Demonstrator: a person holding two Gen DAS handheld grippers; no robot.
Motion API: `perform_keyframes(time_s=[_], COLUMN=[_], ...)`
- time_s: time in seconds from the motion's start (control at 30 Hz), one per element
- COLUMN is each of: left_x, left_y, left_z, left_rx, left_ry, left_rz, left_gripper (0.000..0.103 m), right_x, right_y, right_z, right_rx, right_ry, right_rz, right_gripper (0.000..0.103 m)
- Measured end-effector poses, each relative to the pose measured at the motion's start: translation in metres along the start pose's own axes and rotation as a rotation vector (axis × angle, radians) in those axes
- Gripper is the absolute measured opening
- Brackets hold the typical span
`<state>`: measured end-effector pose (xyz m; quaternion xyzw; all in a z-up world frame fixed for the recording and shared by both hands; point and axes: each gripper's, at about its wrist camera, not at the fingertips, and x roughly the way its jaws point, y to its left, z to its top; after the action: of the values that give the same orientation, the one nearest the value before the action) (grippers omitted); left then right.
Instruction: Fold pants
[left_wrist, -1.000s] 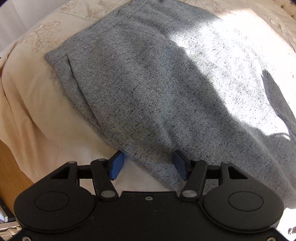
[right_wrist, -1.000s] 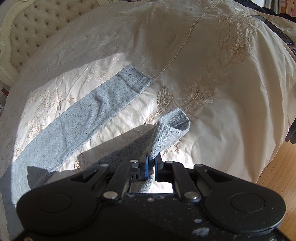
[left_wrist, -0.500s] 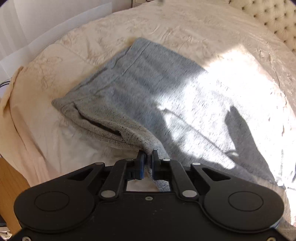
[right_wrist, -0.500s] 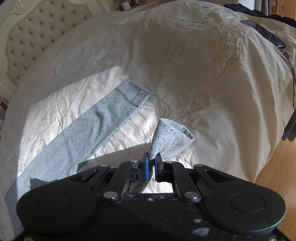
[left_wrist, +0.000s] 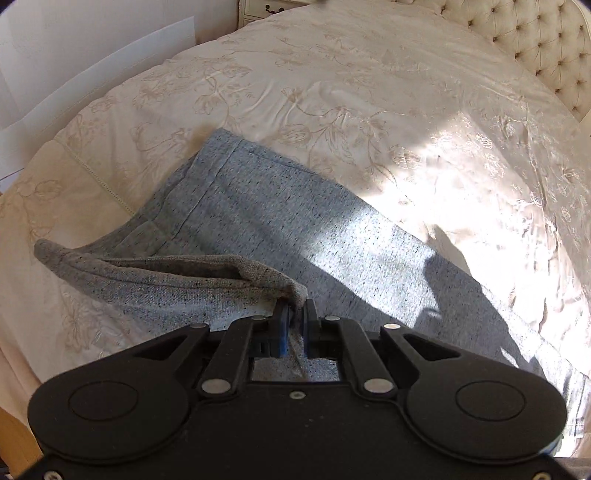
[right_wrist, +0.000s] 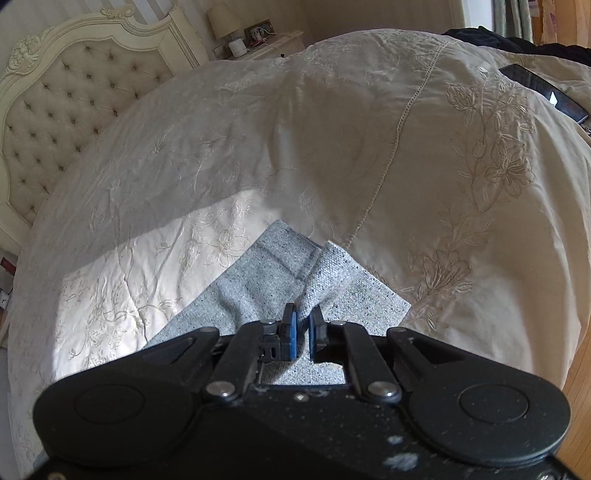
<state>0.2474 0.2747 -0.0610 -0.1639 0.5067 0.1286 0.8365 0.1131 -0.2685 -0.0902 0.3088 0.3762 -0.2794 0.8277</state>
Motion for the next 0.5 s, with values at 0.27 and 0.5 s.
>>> perform_keyframes(time_s=[0.27,0.5], left_x=[0.047,0.085], left_y=[-0.024,-0.040], left_z=[0.035,0.038], left_rx=[0.049,0.066], left_ry=[0.046,0.073], left_rz=[0.023,0.062], left_gripper=[0.010,0.010], right_x=[0.055,0.094], right_y=[0.043,0.065], right_z=[0.008,0.022], right_rx=[0.008,0.012], right_ry=[0.001,0.012], right_rz=[-0.044,-0.060], right_gripper=[0.008,0.008])
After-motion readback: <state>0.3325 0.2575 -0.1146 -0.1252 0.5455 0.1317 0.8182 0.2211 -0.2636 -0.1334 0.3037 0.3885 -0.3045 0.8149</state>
